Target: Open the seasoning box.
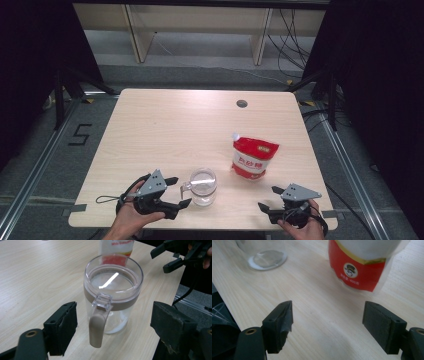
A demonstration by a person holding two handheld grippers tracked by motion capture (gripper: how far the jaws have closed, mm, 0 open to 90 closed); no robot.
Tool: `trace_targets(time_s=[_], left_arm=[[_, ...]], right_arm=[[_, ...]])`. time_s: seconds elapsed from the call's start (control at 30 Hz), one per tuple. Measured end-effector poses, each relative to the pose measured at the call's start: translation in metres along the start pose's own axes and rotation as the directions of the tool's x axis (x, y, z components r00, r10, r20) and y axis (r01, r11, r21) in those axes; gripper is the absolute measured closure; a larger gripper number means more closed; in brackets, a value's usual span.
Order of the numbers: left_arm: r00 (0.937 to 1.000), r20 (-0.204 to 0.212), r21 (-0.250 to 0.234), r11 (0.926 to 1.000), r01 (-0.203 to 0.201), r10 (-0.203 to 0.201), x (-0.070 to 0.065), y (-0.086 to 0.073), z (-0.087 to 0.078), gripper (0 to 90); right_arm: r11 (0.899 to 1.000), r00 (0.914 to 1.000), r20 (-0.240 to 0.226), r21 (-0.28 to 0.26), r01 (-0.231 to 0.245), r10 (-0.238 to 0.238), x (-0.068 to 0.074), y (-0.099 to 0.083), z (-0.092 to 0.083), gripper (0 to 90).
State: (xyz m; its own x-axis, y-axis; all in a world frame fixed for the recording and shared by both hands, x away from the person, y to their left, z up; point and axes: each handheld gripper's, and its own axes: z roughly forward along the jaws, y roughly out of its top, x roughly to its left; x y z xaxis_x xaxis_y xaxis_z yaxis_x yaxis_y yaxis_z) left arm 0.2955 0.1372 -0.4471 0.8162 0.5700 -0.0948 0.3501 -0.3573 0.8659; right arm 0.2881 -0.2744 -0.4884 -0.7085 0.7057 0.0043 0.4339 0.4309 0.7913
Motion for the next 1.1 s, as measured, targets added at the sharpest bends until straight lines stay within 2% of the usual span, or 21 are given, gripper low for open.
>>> trace_targets(time_s=[0.07,0.1,0.23,0.37,0.4,0.43,0.47,0.5,0.57,0.63,0.77,0.87,0.93,0.97,1.03,1.1], left_arm=[[0.9999,-0.005,-0.015,0.9998,0.010,-0.010,-0.001,0.001,-0.001,23.9],[0.9999,-0.007,-0.022,0.9997,0.013,-0.013,-0.002,0.002,-0.001,24.9],[0.9999,-0.014,-0.054,0.9985,-0.006,0.005,-0.001,0.006,-0.004,34.4],[0.9997,-0.022,-0.081,0.9967,0.008,-0.009,-0.002,0.009,-0.005,56.1],[0.9992,-0.031,-0.083,0.9961,-0.028,0.026,0.000,0.010,-0.005,60.1],[0.9992,-0.031,-0.083,0.9961,-0.028,0.026,0.000,0.010,-0.005,65.9],[0.9991,-0.041,-0.086,0.9962,-0.013,0.010,-0.001,0.010,-0.003,70.7],[0.9982,-0.050,-0.083,0.9959,-0.037,0.033,0.001,0.011,-0.003,75.5],[0.9979,-0.052,-0.085,0.9954,-0.044,0.039,0.002,0.011,-0.003,82.3],[0.9977,-0.062,-0.085,0.9958,-0.034,0.029,0.001,0.010,-0.001,85.5],[0.9963,-0.073,-0.064,0.9967,-0.049,0.044,0.000,0.009,0.002,89.1],[0.9958,-0.067,-0.058,0.9961,-0.067,0.063,0.001,0.008,0.003,89.3],[0.9967,-0.074,-0.058,0.9975,-0.039,0.035,0.001,0.006,0.004,89.3],[0.9967,-0.074,-0.058,0.9975,-0.039,0.035,0.001,0.006,0.004,89.3],[0.9968,-0.073,-0.063,0.9974,-0.036,0.032,0.000,0.005,0.004,89.3],[0.9968,-0.073,-0.064,0.9973,-0.036,0.031,0.000,0.005,0.004,89.3]], right_arm=[[1.000,0.9999,-0.014,0.001,0.001,-0.001,0.002,0.001,0.001,25.5],[1.000,1.0000,-0.007,0.001,-0.001,0.001,0.003,0.001,0.001,25.7],[1.000,0.9999,-0.012,0.000,0.005,-0.005,0.004,0.001,0.001,26.7],[1.000,0.9998,-0.013,0.004,0.017,-0.017,0.006,0.002,0.001,28.4],[1.000,0.9997,-0.014,0.002,0.022,-0.022,0.006,0.003,0.001,28.8],[0.999,0.9992,-0.011,-0.005,0.037,-0.038,0.006,0.003,0.002,29.2],[1.000,0.9995,-0.011,-0.004,0.028,-0.028,0.007,0.003,0.001,29.5],[0.999,0.9993,-0.015,-0.006,0.034,-0.034,0.006,0.003,0.001,29.9],[1.000,0.9995,-0.015,-0.005,0.029,-0.029,0.007,0.003,0.001,30.6],[1.000,0.9994,-0.024,0.002,0.025,-0.025,0.008,0.004,0.001,31.6],[1.000,0.9992,-0.029,0.000,0.027,-0.027,0.008,0.004,0.001,33.0],[1.000,0.9990,-0.032,0.005,0.030,-0.030,0.008,0.004,0.001,33.8],[0.999,0.9991,-0.027,0.005,0.032,-0.032,0.009,0.004,0.001,35.0],[0.999,0.9991,-0.027,0.005,0.032,-0.032,0.009,0.004,0.001,35.0],[0.998,0.9977,-0.030,-0.012,0.061,-0.061,0.008,0.005,0.001,38.2],[0.999,0.9988,-0.027,-0.016,0.040,-0.041,0.010,0.006,0.000,43.6]])
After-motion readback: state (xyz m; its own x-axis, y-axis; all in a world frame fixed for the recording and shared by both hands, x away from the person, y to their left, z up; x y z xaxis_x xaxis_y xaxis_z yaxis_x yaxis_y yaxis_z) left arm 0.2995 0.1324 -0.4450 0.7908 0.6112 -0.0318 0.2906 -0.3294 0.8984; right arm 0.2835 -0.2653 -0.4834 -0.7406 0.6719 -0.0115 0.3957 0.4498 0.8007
